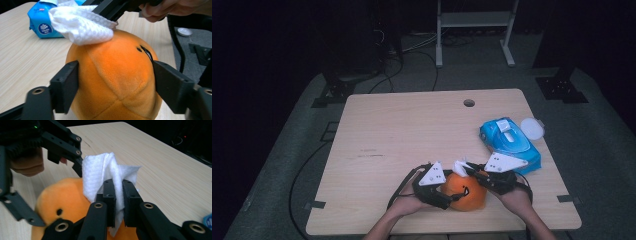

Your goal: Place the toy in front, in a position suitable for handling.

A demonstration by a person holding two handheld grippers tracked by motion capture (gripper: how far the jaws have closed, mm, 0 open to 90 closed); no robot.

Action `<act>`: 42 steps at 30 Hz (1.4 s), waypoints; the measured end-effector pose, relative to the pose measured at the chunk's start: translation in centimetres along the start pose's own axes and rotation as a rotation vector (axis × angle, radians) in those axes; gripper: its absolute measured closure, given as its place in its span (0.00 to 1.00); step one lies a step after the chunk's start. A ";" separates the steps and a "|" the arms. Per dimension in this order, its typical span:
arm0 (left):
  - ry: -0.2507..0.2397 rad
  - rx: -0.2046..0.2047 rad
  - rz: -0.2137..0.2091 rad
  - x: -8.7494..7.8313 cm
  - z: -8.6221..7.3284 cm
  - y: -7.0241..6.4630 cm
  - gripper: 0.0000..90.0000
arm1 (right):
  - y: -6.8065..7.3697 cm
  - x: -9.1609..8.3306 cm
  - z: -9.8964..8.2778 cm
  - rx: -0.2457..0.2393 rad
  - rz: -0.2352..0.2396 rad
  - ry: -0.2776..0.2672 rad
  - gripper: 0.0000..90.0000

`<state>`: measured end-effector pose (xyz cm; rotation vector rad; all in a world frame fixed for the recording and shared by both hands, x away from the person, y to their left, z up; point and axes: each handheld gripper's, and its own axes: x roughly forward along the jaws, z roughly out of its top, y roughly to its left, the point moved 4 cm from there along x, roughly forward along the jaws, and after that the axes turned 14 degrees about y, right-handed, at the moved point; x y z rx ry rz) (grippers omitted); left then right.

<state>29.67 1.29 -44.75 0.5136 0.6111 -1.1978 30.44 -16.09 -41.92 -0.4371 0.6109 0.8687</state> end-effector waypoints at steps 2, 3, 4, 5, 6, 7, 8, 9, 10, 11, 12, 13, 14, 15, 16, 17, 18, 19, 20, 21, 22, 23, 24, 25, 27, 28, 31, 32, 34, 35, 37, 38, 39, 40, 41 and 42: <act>0.009 0.015 0.010 -0.1 -0.3 0.1 0.34 | 0.0 0.1 0.0 -0.004 0.001 0.005 0.91; 0.014 0.017 0.012 -0.1 -0.5 0.2 0.35 | -0.2 0.1 -0.1 -0.001 0.001 0.009 0.91; 0.011 0.011 0.011 -0.1 -0.7 0.3 0.35 | -0.4 0.1 -0.3 0.002 -0.004 0.014 0.91; 0.013 0.005 0.010 -0.2 -0.9 0.4 0.35 | -0.7 0.1 -0.5 0.006 -0.017 0.024 0.91; 0.011 0.001 0.008 -0.2 -1.0 0.5 0.35 | -1.1 0.0 -0.9 0.014 -0.031 0.034 0.91; 0.009 0.000 0.009 -0.2 -1.1 0.6 0.35 | -1.3 -0.1 -1.2 0.019 -0.038 0.038 0.91; 0.007 -0.003 0.007 -0.2 -1.1 0.6 0.35 | -1.6 -0.3 -1.7 0.029 -0.047 0.049 0.91; 0.004 -0.003 0.008 -0.2 -1.0 0.6 0.35 | -1.7 -0.4 -1.9 0.028 -0.048 0.050 0.91; 0.002 0.003 0.015 -0.1 -0.9 0.5 0.35 | -1.6 -0.6 -2.0 0.034 -0.043 0.050 0.91; 0.004 0.006 0.021 -0.1 -0.8 0.5 0.35 | -1.4 -0.8 -2.0 0.033 -0.042 0.045 0.91; 0.001 0.001 0.028 0.0 -0.6 0.4 0.34 | -1.2 -0.9 -1.9 0.028 -0.038 0.039 0.91; 0.000 0.001 0.031 0.2 -0.5 0.5 0.34 | -0.9 -1.0 -1.6 0.027 -0.022 0.028 0.91; -0.005 -0.007 0.034 0.2 -0.4 0.5 0.34 | -0.2 -1.0 -1.1 0.019 0.001 0.014 0.91; -0.003 -0.010 0.038 0.3 -0.4 0.6 0.34 | 0.2 -0.9 -0.7 0.001 0.009 0.005 0.91; -0.003 -0.016 0.043 0.4 -0.4 0.6 0.34 | 0.8 -0.8 -0.3 -0.012 0.018 0.001 0.91; -0.003 -0.020 0.043 0.4 -0.4 0.6 0.34 | 1.2 -0.7 0.1 -0.030 0.028 -0.003 0.91; 0.001 -0.019 0.046 0.3 -0.5 0.7 0.34 | 1.7 -0.4 0.4 -0.048 0.028 0.001 0.91; 0.000 -0.023 0.042 0.2 -0.5 0.7 0.34 | 1.8 -0.3 0.5 -0.059 0.018 0.008 0.91; -0.003 -0.022 0.037 0.2 -0.6 0.7 0.32 | 1.7 -0.1 0.5 -0.068 0.005 0.020 0.91; -0.015 -0.024 0.024 0.1 -0.5 0.6 0.29 | 1.6 0.0 0.4 -0.066 0.002 0.025 0.91; -0.023 -0.022 0.018 0.1 -0.4 0.6 0.25 | 1.2 0.1 0.2 -0.057 -0.004 0.025 0.91; -0.018 -0.010 0.014 0.0 -0.4 0.5 0.22 | 0.9 0.1 0.0 -0.054 -0.011 0.024 0.91; -0.019 -0.001 0.022 0.1 -0.4 0.5 0.22 | 0.6 0.1 -0.2 -0.040 -0.017 0.022 0.91; -0.017 0.004 0.031 0.2 -0.3 0.4 0.22 | 0.2 0.1 -0.3 -0.028 -0.023 0.021 0.91; -0.009 0.014 0.049 0.3 -0.3 0.4 0.28 | 0.1 -0.1 -0.3 -0.013 -0.019 0.016 0.91; 0.005 0.017 0.054 0.3 -0.4 0.4 0.30 | 0.3 -0.1 -0.2 -0.019 -0.021 0.010 0.91; 0.026 0.002 0.056 0.1 -0.9 0.9 0.33 | 1.4 -0.2 0.3 -0.055 0.017 -0.008 0.91; 0.027 -0.004 0.058 0.1 -1.1 1.0 0.33 | 1.5 -0.2 0.3 -0.065 0.018 -0.003 0.91; 0.023 -0.035 0.055 0.0 -1.6 1.2 0.34 | 1.3 -0.2 0.0 -0.064 0.018 0.006 0.91; 0.026 -0.044 0.055 0.0 -1.8 1.4 0.34 | 0.9 -0.3 -0.3 -0.064 0.010 0.013 0.91; 0.034 -0.059 0.047 -0.2 -2.2 1.7 0.34 | 0.1 -0.6 -1.1 -0.048 -0.012 0.031 0.91; 0.032 -0.064 0.041 -0.3 -2.3 1.8 0.34 | -0.4 -0.9 -1.8 -0.039 -0.036 0.049 0.91; 0.029 -0.064 0.040 -0.3 -2.4 1.8 0.34 | -0.8 -1.0 -2.3 -0.035 -0.052 0.063 0.91; 0.028 -0.063 0.037 -0.3 -2.3 1.8 0.32 | -1.0 -1.2 -2.7 -0.033 -0.055 0.072 0.91; 0.011 -0.066 0.033 -0.5 -2.1 1.8 0.28 | -1.1 -1.3 -2.9 -0.031 -0.056 0.075 0.91; 0.000 -0.061 0.040 -0.7 -1.9 1.8 0.23 | -1.1 -1.3 -3.1 -0.034 -0.061 0.080 0.91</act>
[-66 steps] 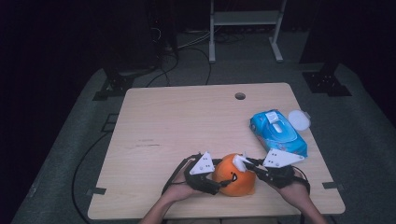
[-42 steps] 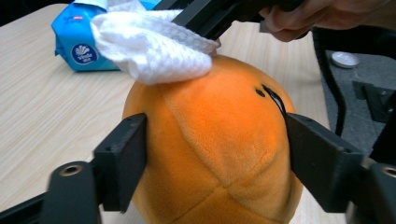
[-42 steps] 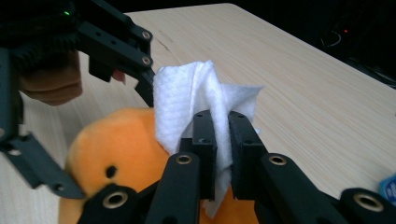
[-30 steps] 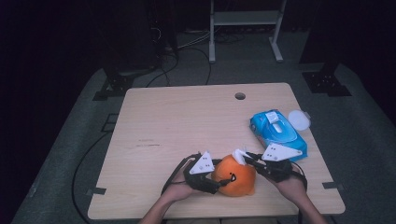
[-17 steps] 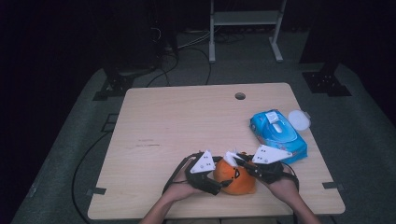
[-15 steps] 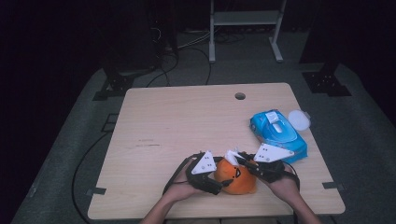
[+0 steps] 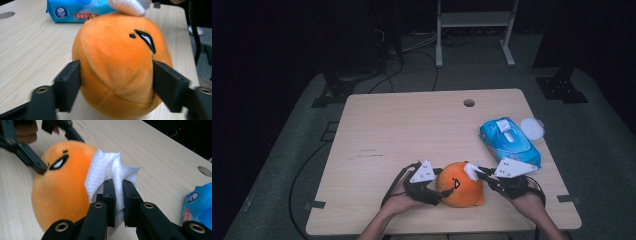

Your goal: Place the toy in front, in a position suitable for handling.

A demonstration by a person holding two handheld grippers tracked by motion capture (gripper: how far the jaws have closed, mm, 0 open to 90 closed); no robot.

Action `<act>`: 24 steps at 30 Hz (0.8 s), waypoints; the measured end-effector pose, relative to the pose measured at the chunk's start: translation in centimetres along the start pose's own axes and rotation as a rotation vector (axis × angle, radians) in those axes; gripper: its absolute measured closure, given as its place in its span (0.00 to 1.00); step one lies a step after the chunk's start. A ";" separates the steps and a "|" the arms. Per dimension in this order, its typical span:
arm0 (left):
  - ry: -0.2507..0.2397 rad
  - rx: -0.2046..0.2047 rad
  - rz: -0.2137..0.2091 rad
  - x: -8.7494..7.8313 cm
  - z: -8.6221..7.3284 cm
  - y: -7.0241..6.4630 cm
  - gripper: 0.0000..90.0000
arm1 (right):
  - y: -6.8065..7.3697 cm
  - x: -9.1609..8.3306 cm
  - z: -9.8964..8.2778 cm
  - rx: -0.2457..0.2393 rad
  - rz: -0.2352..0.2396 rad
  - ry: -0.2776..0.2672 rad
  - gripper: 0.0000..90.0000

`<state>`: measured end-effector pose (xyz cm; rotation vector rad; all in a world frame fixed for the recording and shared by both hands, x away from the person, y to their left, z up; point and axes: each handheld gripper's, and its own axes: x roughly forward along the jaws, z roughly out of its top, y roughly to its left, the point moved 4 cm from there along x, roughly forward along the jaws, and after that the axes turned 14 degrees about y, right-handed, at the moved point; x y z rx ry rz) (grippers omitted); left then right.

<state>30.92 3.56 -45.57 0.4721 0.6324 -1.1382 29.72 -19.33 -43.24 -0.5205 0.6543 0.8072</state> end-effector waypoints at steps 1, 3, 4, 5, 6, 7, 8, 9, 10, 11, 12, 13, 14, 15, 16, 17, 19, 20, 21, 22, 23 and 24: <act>-0.023 0.015 0.016 -0.3 0.4 -0.1 0.21 | 0.0 0.0 0.0 -0.005 -0.007 0.003 0.91; -0.067 0.043 0.019 -0.7 1.0 -0.4 0.21 | 0.3 0.0 0.3 -0.012 -0.008 -0.001 0.91; -0.081 0.058 0.019 -0.7 1.2 -0.7 0.22 | 0.6 0.1 0.7 -0.021 -0.003 -0.008 0.91; -0.082 0.073 0.020 -0.7 1.3 -0.8 0.24 | 0.9 0.2 1.1 -0.029 -0.002 -0.013 0.91; -0.071 0.104 0.033 -0.4 1.4 -1.1 0.27 | 1.1 0.4 1.3 -0.035 0.000 -0.016 0.91; -0.053 0.123 0.046 -0.2 1.3 -1.3 0.29 | 1.5 0.5 1.8 -0.046 0.005 -0.022 0.91; -0.042 0.131 0.051 -0.1 1.1 -1.3 0.32 | 1.7 0.6 2.0 -0.058 0.007 -0.025 0.91; -0.027 0.122 0.050 -0.1 0.9 -1.2 0.35 | 1.9 0.6 2.1 -0.063 0.010 -0.023 0.91; -0.021 0.111 0.047 -0.1 0.8 -1.1 0.37 | 1.9 0.7 2.1 -0.066 0.016 -0.024 0.91; -0.017 0.090 0.038 -0.2 0.6 -0.8 0.38 | 1.9 0.7 2.0 -0.064 0.020 -0.024 0.91; -0.013 0.075 0.039 -0.2 0.4 -0.5 0.39 | 1.7 0.6 1.7 -0.055 0.030 -0.026 0.91; -0.006 0.066 0.045 -0.2 0.3 -0.3 0.40 | 1.6 0.6 1.5 -0.045 0.035 -0.023 0.91; -0.001 0.050 0.045 -0.3 0.1 0.1 0.40 | 1.4 0.5 1.2 -0.044 0.034 -0.020 0.91; -0.002 0.029 0.040 -0.3 -0.1 0.4 0.41 | 1.1 0.5 0.9 -0.035 0.032 -0.014 0.91; -0.003 0.011 0.037 -0.4 -0.3 0.7 0.41 | 0.9 0.5 0.5 -0.027 0.035 -0.009 0.91; -0.002 -0.004 0.037 -0.5 -0.6 1.0 0.41 | 0.8 0.5 0.2 -0.018 0.040 -0.003 0.91; -0.008 -0.015 0.021 -0.6 -0.7 1.1 0.40 | 0.7 0.5 -0.1 -0.012 0.043 -0.002 0.91; -0.013 -0.012 0.015 -0.7 -0.6 1.1 0.39 | 0.8 0.5 0.0 -0.013 0.044 -0.002 0.91; -0.022 -0.008 0.005 -0.8 -0.4 1.0 0.35 | 0.9 0.5 0.1 -0.021 0.040 -0.002 0.91; -0.033 -0.007 -0.008 -0.9 -0.1 1.0 0.28 | 1.2 0.6 0.3 -0.030 0.035 0.000 0.91; -0.047 -0.003 -0.019 -1.0 0.1 0.9 0.26 | 1.4 0.7 0.6 -0.039 0.030 0.000 0.91; -0.052 0.003 -0.021 -1.0 0.3 0.7 0.26 | 1.6 0.8 0.8 -0.039 0.033 -0.010 0.91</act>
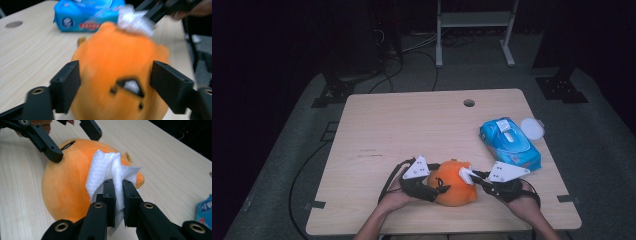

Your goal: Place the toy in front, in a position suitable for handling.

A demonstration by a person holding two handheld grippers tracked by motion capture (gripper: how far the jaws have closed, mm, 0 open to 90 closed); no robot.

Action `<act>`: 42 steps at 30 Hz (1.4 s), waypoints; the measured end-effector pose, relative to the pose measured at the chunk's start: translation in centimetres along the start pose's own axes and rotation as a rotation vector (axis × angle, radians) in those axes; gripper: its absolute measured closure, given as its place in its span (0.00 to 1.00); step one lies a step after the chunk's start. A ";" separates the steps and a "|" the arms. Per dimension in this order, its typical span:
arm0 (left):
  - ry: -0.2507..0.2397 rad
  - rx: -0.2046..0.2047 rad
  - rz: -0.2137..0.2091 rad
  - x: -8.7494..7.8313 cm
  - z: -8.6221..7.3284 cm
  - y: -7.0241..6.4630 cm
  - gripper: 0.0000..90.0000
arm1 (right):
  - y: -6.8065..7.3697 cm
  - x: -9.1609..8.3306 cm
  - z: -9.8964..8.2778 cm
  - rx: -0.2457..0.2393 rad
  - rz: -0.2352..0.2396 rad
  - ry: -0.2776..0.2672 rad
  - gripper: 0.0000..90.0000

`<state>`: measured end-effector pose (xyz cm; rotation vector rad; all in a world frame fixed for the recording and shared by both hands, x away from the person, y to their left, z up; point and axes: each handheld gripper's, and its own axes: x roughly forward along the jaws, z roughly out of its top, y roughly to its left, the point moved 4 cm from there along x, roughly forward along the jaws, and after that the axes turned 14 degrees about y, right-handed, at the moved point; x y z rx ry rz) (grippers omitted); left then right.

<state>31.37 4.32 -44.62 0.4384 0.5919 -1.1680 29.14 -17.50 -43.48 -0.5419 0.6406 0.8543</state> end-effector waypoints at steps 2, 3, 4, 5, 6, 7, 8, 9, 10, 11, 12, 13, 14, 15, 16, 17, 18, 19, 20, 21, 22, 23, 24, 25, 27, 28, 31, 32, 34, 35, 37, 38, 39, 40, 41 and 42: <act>0.024 0.011 0.020 0.4 0.0 -0.1 0.28 | 0.2 0.1 0.6 -0.013 0.004 -0.011 0.91; 0.032 0.010 0.025 0.5 -0.2 0.0 0.32 | 0.2 0.1 0.7 -0.020 -0.003 -0.005 0.91; 0.033 -0.009 0.021 0.5 -0.4 0.2 0.34 | 0.2 0.2 0.7 -0.021 -0.003 -0.002 0.91; 0.036 -0.019 0.019 0.5 -0.5 0.4 0.35 | 0.1 0.3 0.5 -0.014 0.003 -0.004 0.91; 0.039 -0.028 0.020 0.5 -0.6 0.6 0.36 | 0.0 0.2 0.3 -0.006 0.011 -0.005 0.91; 0.040 -0.036 0.019 0.5 -0.7 0.7 0.36 | 0.0 0.1 0.1 0.002 0.020 -0.009 0.91; 0.041 -0.050 0.020 0.5 -0.7 0.8 0.37 | 0.1 0.0 0.0 0.007 0.026 -0.011 0.91; 0.043 -0.064 0.023 0.5 -0.9 1.0 0.37 | 0.2 -0.1 -0.2 0.010 0.037 -0.011 0.91; 0.043 -0.073 0.024 0.5 -1.0 1.2 0.37 | 0.4 -0.2 -0.5 0.010 0.051 -0.011 0.91; 0.041 -0.086 0.020 0.4 -1.1 1.3 0.37 | 0.7 -0.3 -0.7 0.013 0.064 -0.011 0.91; 0.039 -0.100 0.014 0.4 -1.2 1.5 0.37 | 1.0 -0.4 -0.9 0.017 0.083 -0.012 0.91; 0.034 -0.104 0.012 0.5 -1.3 1.5 0.37 | 1.5 -0.5 -1.3 0.020 0.102 -0.014 0.91; 0.031 -0.105 0.012 0.5 -1.3 1.5 0.37 | 1.7 -0.6 -1.4 0.020 0.107 -0.016 0.91; 0.030 -0.107 0.012 0.5 -1.3 1.5 0.37 | 1.9 -0.7 -1.6 0.022 0.116 -0.016 0.91; 0.030 -0.111 0.012 0.6 -1.2 1.6 0.36 | 2.0 -0.9 -1.8 0.026 0.123 -0.016 0.91; 0.028 -0.111 0.010 0.6 -1.2 1.5 0.36 | 2.0 -0.9 -1.9 0.029 0.121 -0.017 0.91; 0.028 -0.104 0.008 0.7 -1.2 1.5 0.36 | 1.8 -0.9 -1.9 0.032 0.119 -0.018 0.91; 0.029 -0.096 0.006 0.7 -1.2 1.4 0.36 | 1.6 -0.9 -1.8 0.039 0.118 -0.017 0.91; 0.031 -0.081 0.007 0.7 -1.2 1.3 0.37 | 1.2 -0.7 -1.7 0.046 0.115 -0.017 0.91; 0.030 -0.071 0.006 0.7 -1.3 1.2 0.37 | 0.9 -0.5 -1.6 0.057 0.112 -0.016 0.91; 0.031 -0.063 0.005 0.7 -1.3 1.2 0.37 | 0.3 -0.2 -1.4 0.071 0.101 -0.018 0.91; 0.028 -0.058 -0.003 0.7 -1.4 1.1 0.37 | 0.0 0.0 -1.3 0.080 0.093 -0.021 0.91; 0.026 -0.052 -0.006 0.8 -1.4 1.0 0.37 | -0.5 0.3 -1.0 0.093 0.085 -0.022 0.91; 0.026 -0.047 -0.012 0.8 -1.4 1.0 0.37 | -1.0 0.6 -0.7 0.099 0.072 -0.023 0.91; 0.022 -0.034 -0.023 0.8 -1.5 0.9 0.37 | -2.0 1.1 -0.1 0.121 0.043 -0.028 0.91; 0.024 -0.031 -0.025 0.7 -1.5 0.9 0.37 | -2.4 1.4 0.3 0.135 0.038 -0.034 0.91; 0.025 -0.045 -0.023 0.6 -1.6 1.0 0.37 | -3.5 2.1 1.2 0.169 0.050 -0.051 0.91; 0.024 -0.052 -0.023 0.6 -1.6 1.1 0.37 | -3.7 2.3 1.3 0.179 0.060 -0.054 0.91; 0.021 -0.053 -0.024 0.6 -1.7 1.2 0.36 | -3.8 2.4 1.3 0.193 0.078 -0.055 0.91; 0.020 -0.050 -0.021 0.6 -1.7 1.2 0.36 | -3.7 2.4 1.1 0.190 0.079 -0.053 0.91; 0.018 -0.047 -0.018 0.7 -1.6 1.1 0.37 | -3.4 2.0 0.6 0.188 0.081 -0.046 0.91; 0.015 -0.052 -0.016 0.8 -1.6 1.1 0.37 | -3.2 1.8 0.3 0.186 0.081 -0.043 0.91; 0.015 -0.058 -0.015 0.8 -1.6 1.1 0.37 | -2.9 1.5 -0.1 0.181 0.083 -0.039 0.91; 0.016 -0.061 -0.014 0.8 -1.6 1.2 0.37 | -2.6 1.2 -0.5 0.180 0.091 -0.034 0.91; 0.015 -0.067 -0.015 0.8 -1.6 1.3 0.37 | -2.3 1.0 -0.9 0.178 0.097 -0.027 0.91; 0.011 -0.072 -0.015 0.9 -1.6 1.3 0.37 | -1.9 0.8 -1.3 0.171 0.097 -0.016 0.91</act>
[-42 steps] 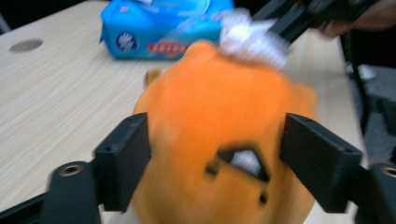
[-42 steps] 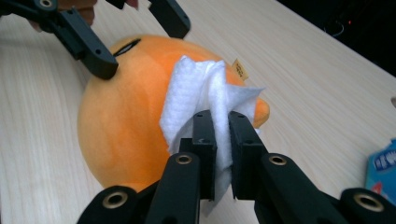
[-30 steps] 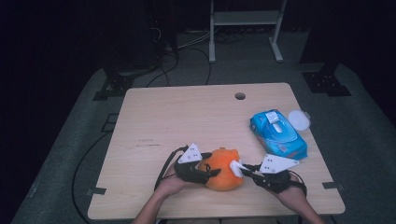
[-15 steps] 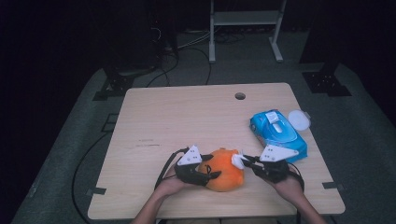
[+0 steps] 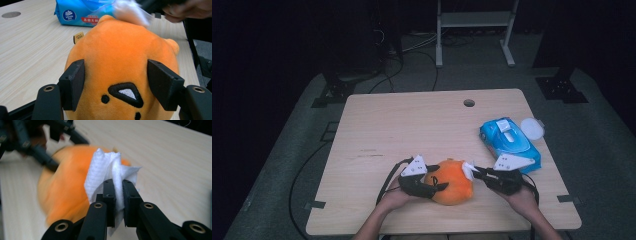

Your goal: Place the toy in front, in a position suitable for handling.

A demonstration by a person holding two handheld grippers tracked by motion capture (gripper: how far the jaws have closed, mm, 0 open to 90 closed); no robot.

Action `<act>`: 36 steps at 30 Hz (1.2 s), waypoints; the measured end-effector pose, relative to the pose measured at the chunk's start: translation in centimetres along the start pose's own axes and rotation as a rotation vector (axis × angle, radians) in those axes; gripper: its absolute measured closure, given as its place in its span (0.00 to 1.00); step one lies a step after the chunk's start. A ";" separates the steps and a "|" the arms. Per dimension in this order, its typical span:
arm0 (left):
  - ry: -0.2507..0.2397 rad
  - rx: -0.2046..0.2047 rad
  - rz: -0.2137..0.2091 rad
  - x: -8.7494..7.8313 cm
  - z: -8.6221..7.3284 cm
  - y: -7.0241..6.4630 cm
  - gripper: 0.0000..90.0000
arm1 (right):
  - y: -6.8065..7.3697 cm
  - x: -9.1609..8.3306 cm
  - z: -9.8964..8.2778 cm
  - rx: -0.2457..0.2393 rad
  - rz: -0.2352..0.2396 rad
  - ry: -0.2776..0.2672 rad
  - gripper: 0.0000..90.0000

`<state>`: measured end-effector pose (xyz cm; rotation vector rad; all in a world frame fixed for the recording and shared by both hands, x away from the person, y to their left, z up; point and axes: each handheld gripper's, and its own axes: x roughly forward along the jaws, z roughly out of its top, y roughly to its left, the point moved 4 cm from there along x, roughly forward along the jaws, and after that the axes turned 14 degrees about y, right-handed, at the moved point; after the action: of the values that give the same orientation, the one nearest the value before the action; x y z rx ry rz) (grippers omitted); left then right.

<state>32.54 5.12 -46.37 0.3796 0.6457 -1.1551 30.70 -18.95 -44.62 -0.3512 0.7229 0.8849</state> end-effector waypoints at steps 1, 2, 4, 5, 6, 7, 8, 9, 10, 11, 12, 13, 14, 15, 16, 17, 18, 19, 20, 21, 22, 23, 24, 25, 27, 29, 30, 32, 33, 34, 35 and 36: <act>-0.001 -0.005 0.001 0.0 0.0 0.1 0.37 | 0.3 -0.2 -0.4 -0.010 0.000 0.007 0.91; -0.002 -0.009 0.001 0.1 0.0 0.2 0.37 | 0.7 -0.4 -0.8 -0.014 0.004 0.011 0.91; -0.006 -0.018 0.007 0.2 0.0 0.3 0.37 | 1.4 -0.9 -1.4 -0.027 0.010 0.022 0.91; -0.009 -0.022 0.009 0.3 0.1 0.3 0.37 | 1.7 -1.1 -1.7 -0.034 0.012 0.027 0.91; -0.011 -0.026 0.011 0.3 0.1 0.3 0.37 | 2.1 -1.3 -2.0 -0.040 0.017 0.034 0.91; -0.012 -0.028 0.017 0.4 0.2 0.4 0.37 | 2.3 -1.4 -2.1 -0.039 0.024 0.038 0.91; -0.012 -0.037 0.022 0.5 0.3 0.4 0.37 | 2.6 -1.5 -2.2 -0.041 0.026 0.042 0.91; -0.014 -0.044 0.027 0.6 0.4 0.4 0.37 | 2.8 -1.6 -2.3 -0.050 0.022 0.045 0.91; -0.013 -0.050 0.035 0.7 0.5 0.4 0.36 | 3.0 -1.6 -2.3 -0.056 0.019 0.047 0.91; -0.016 -0.061 0.044 0.8 0.6 0.5 0.36 | 3.2 -1.6 -2.3 -0.060 0.018 0.044 0.91; -0.016 -0.067 0.049 0.9 0.7 0.5 0.36 | 3.4 -1.7 -2.2 -0.065 0.009 0.043 0.91; -0.019 -0.082 0.055 1.1 0.9 0.5 0.36 | 3.4 -1.7 -2.1 -0.073 0.003 0.040 0.91; -0.021 -0.089 0.057 1.2 1.0 0.4 0.36 | 3.5 -1.6 -1.8 -0.076 0.009 0.033 0.91; -0.021 -0.089 0.062 1.4 1.1 0.4 0.36 | 3.5 -1.5 -1.5 -0.078 0.014 0.024 0.91; -0.018 -0.087 0.066 1.4 1.2 0.3 0.36 | 3.5 -1.3 -1.1 -0.080 0.017 0.019 0.91; -0.019 -0.087 0.074 1.5 1.2 0.3 0.36 | 3.6 -1.0 -0.7 -0.091 0.016 0.017 0.91; -0.017 -0.087 0.080 1.5 1.3 0.3 0.36 | 3.6 -0.7 -0.4 -0.106 0.008 0.021 0.91; -0.014 -0.088 0.081 1.4 1.3 0.3 0.35 | 3.6 -0.4 -0.1 -0.118 -0.003 0.027 0.91; -0.017 -0.084 0.078 1.0 1.4 0.4 0.33 | 3.4 -0.1 0.0 -0.118 -0.009 0.031 0.91; -0.031 -0.093 0.065 0.6 1.6 0.5 0.29 | 3.2 -0.1 0.1 -0.108 -0.007 0.028 0.91; -0.040 -0.090 0.053 0.1 1.8 0.5 0.25 | 3.0 -0.1 0.0 -0.104 -0.013 0.025 0.91; -0.049 -0.083 0.054 -0.4 1.9 0.5 0.26 | 2.9 -0.2 -0.1 -0.102 -0.027 0.027 0.91; -0.042 -0.064 0.061 -0.6 1.8 0.4 0.29 | 2.6 -0.3 -0.2 -0.094 -0.039 0.023 0.91; -0.025 -0.045 0.066 -0.7 1.7 0.3 0.34 | 2.4 -0.4 -0.3 -0.085 -0.047 0.022 0.91; 0.005 -0.032 0.073 -0.3 1.6 0.1 0.39 | 2.3 -0.6 -0.5 -0.082 -0.051 0.024 0.91; 0.015 -0.041 0.083 0.1 1.5 0.1 0.41 | 2.9 -0.4 -0.5 -0.116 -0.070 0.034 0.91; 0.015 -0.047 0.083 0.2 1.4 0.2 0.42 | 3.4 -0.3 -0.3 -0.129 -0.075 0.037 0.91; 0.005 -0.078 0.082 0.5 1.4 0.5 0.41 | 4.2 0.1 0.1 -0.151 -0.056 0.035 0.91; 0.006 -0.094 0.086 0.6 1.3 0.7 0.41 | 4.6 0.3 0.3 -0.164 -0.047 0.033 0.91; 0.007 -0.109 0.092 0.7 1.2 0.8 0.39 | 5.1 0.7 0.5 -0.187 -0.045 0.041 0.91; 0.016 -0.111 0.100 0.6 1.1 0.9 0.38 | 5.6 1.1 0.8 -0.206 -0.044 0.053 0.91; 0.019 -0.114 0.099 0.6 1.0 1.0 0.38 | 5.8 1.3 0.9 -0.223 -0.045 0.056 0.91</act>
<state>33.92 4.47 -46.05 0.3224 0.6982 -1.0170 26.99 -14.20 -44.82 -0.5899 0.6665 0.9177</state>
